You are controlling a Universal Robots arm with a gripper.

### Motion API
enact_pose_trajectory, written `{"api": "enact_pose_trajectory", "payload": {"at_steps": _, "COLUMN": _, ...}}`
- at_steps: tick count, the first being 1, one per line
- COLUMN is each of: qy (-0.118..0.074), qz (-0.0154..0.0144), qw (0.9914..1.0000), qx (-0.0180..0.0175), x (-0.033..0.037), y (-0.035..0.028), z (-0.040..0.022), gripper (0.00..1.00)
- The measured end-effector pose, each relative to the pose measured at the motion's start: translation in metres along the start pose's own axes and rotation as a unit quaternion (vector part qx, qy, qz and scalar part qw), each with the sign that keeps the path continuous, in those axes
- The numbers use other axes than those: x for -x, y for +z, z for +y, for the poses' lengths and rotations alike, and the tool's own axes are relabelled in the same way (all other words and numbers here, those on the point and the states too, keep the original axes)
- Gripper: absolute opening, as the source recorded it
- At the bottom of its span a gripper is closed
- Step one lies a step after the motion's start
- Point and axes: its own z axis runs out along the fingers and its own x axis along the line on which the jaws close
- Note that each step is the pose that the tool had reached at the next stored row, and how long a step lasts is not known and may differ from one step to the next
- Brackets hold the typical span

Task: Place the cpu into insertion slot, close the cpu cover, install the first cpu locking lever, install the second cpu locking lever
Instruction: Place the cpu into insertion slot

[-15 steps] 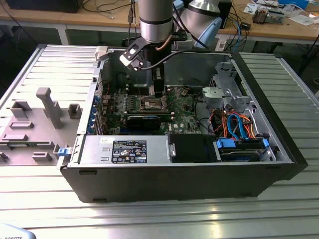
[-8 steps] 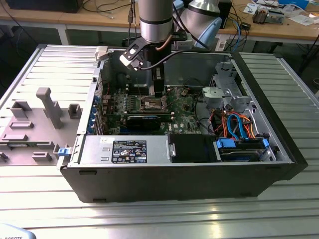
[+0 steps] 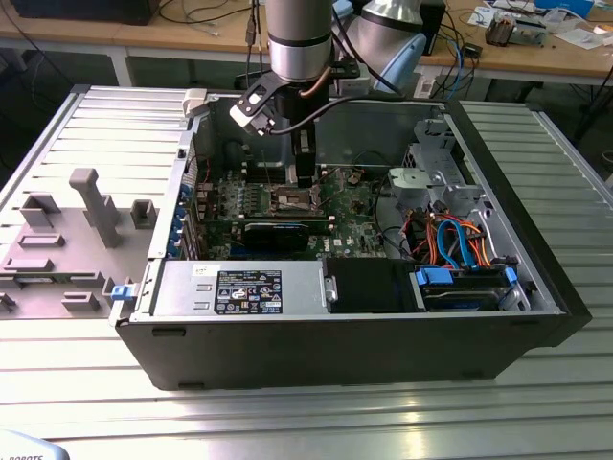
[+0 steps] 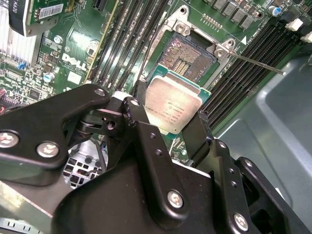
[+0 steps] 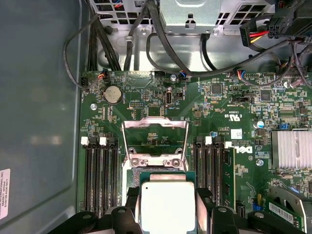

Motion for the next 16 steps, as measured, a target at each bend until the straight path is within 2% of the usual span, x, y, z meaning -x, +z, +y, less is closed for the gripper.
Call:
{"api": "enact_pose_trajectory", "payload": {"at_steps": 10, "qy": 0.000, "qz": -0.0007, "qw": 1.00000, "qx": 0.0000, "x": 0.0000, "y": 0.0001, "z": -0.0003, "gripper": 0.54}}
{"api": "enact_pose_trajectory", "payload": {"at_steps": 13, "qy": 0.000, "qz": -0.0006, "qw": 1.00000, "qx": 0.0000, "x": -0.0001, "y": 0.0015, "z": -0.0025, "gripper": 0.54}}
{"api": "enact_pose_trajectory", "payload": {"at_steps": 16, "qy": 0.000, "qz": -0.0007, "qw": 1.00000, "qx": 0.0000, "x": -0.0004, "y": 0.0068, "z": -0.0062, "gripper": 0.54}}
